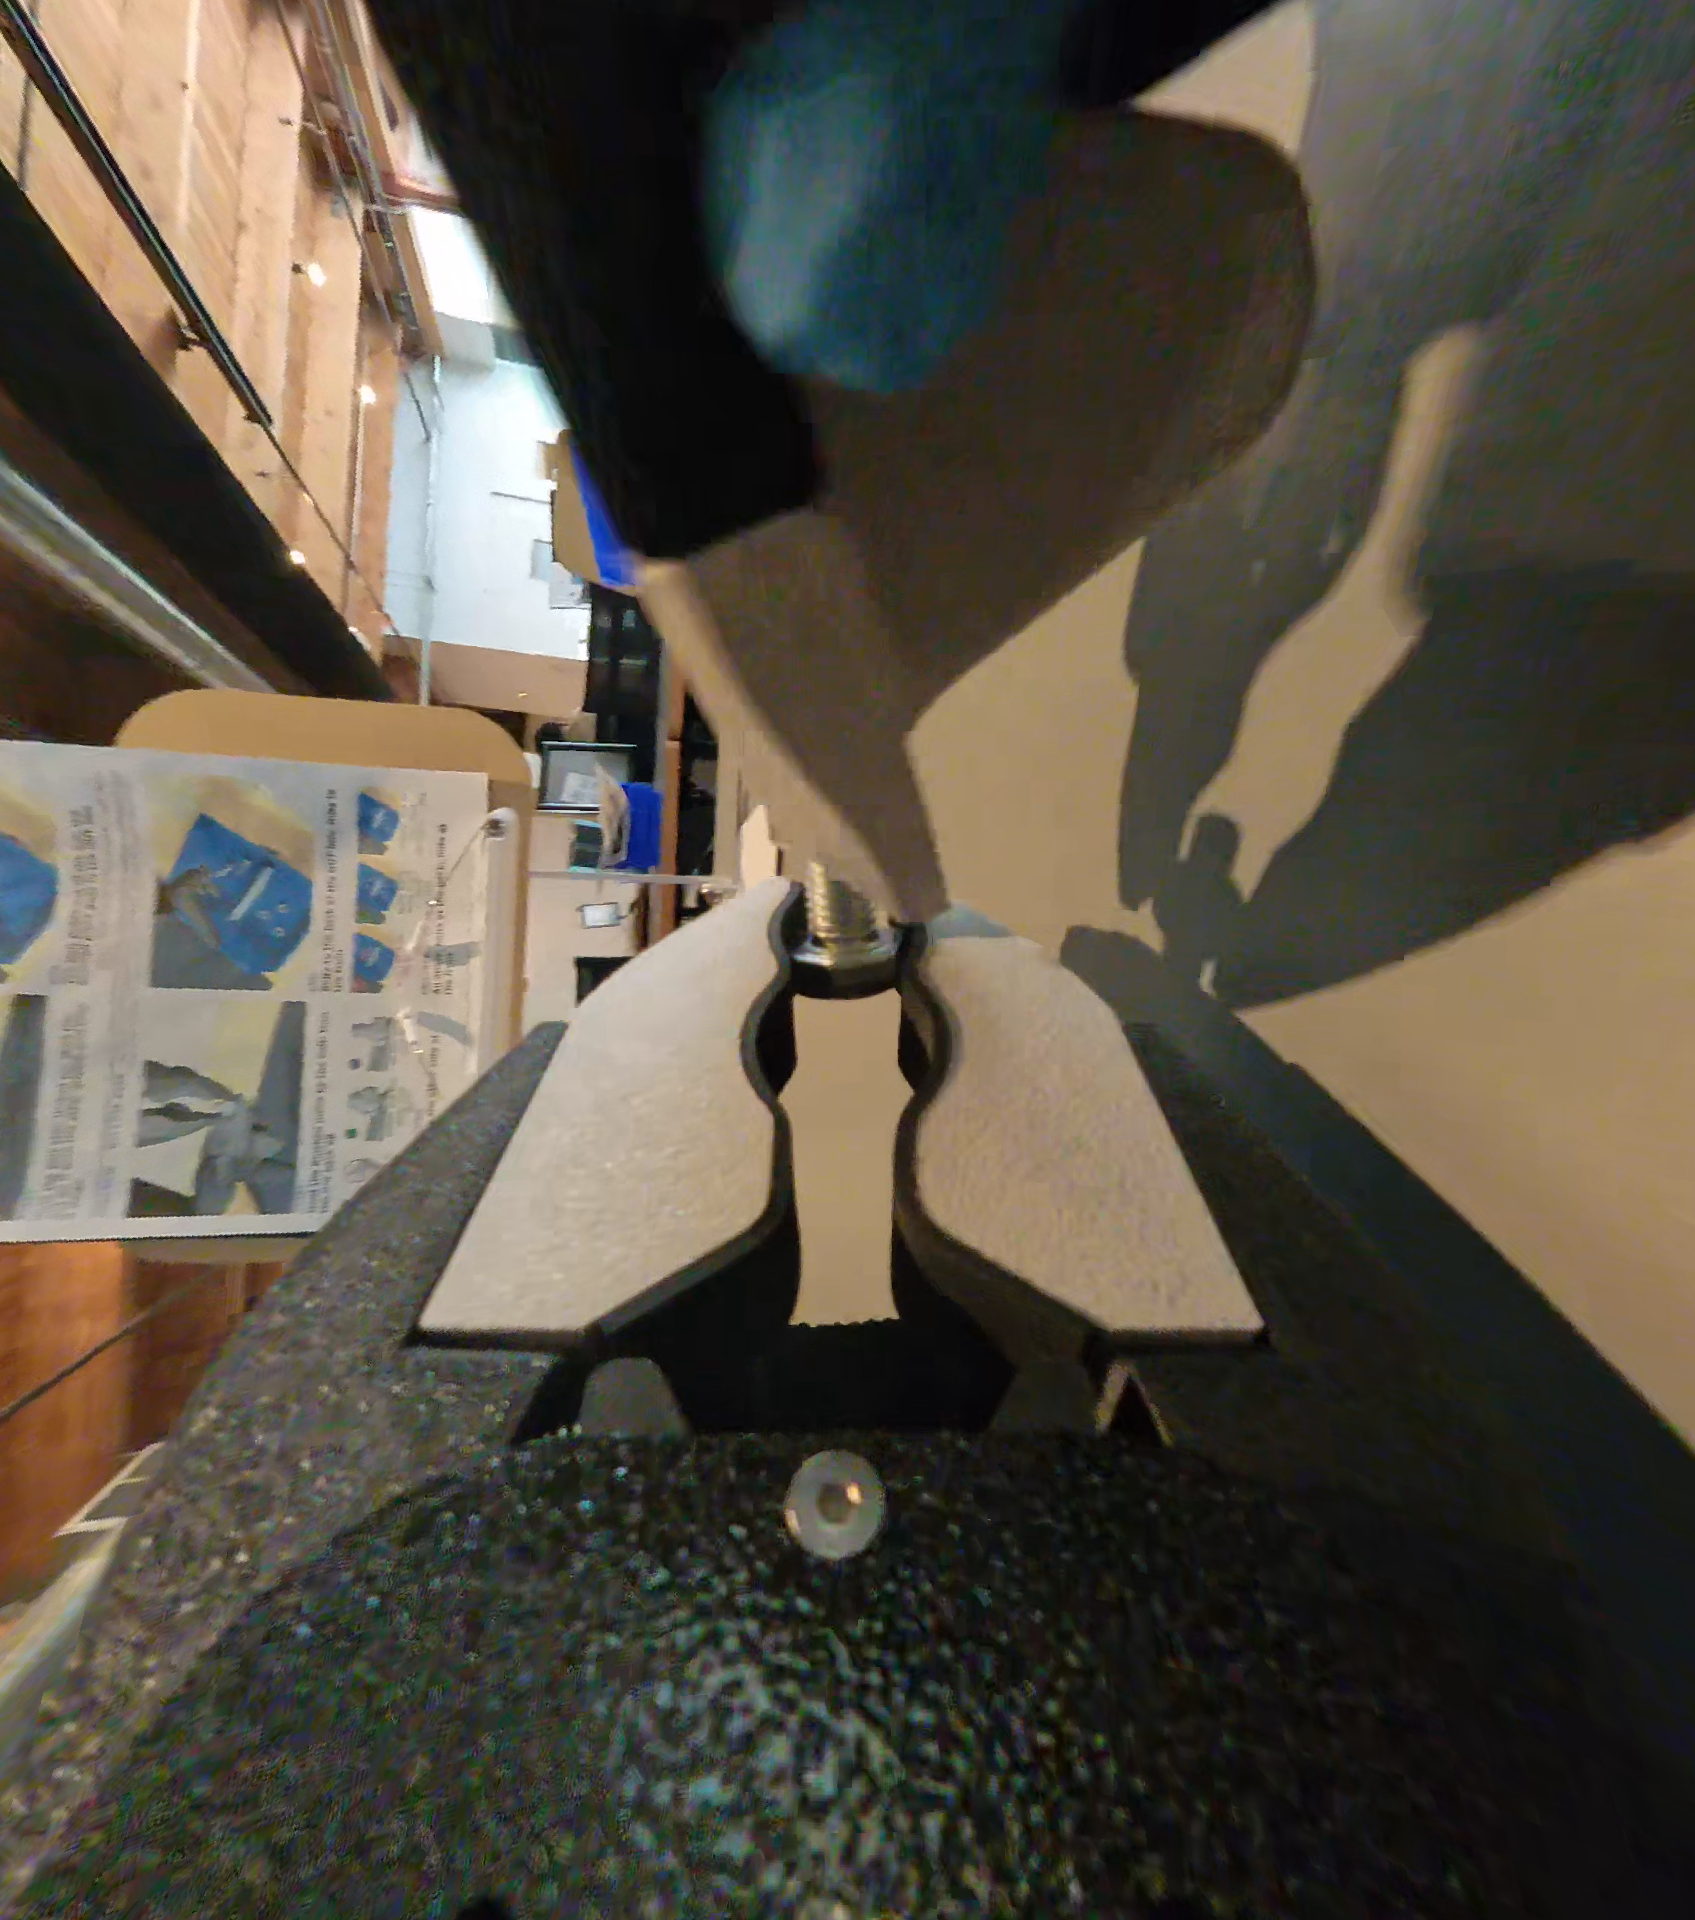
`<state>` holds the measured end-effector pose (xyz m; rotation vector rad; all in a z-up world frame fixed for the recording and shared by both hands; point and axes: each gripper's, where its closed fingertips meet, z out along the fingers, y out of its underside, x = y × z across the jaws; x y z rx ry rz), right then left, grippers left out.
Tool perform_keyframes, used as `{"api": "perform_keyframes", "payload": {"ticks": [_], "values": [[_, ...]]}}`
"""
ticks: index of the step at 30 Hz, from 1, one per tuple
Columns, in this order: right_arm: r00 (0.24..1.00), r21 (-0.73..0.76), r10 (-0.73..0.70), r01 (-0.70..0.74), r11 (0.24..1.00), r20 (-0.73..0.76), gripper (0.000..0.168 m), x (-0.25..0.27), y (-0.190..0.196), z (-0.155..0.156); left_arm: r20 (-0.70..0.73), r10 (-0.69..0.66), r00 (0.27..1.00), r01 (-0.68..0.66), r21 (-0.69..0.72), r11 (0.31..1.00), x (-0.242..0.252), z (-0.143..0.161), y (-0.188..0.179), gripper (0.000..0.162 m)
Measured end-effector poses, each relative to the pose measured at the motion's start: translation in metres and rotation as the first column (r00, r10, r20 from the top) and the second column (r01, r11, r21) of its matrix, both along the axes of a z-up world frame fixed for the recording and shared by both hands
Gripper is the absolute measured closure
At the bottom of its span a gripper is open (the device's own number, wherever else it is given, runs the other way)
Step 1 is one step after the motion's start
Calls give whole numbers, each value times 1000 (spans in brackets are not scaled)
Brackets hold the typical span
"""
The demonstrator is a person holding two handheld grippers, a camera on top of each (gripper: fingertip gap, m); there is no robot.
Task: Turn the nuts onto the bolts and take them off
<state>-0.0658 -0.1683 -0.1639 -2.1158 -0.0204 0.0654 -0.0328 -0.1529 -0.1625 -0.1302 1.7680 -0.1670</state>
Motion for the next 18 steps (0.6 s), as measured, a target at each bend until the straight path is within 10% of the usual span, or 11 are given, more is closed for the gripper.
{"api": "perform_keyframes", "payload": {"ticks": [6,11,18], "values": [[924,84,47,-17,996,-379,134,-3,1,11,-11,-5,1000,4,-64,998,0,1,0,147],[981,114,107,-126,986,160,125,11,-3,16,-54,-24,998,14,-183,983,0,1,0,147],[742,64,171,-277,959,648,131,7,-9,19,-106,-72,992,43,-254,966,-3,-4,-4,147]]}}
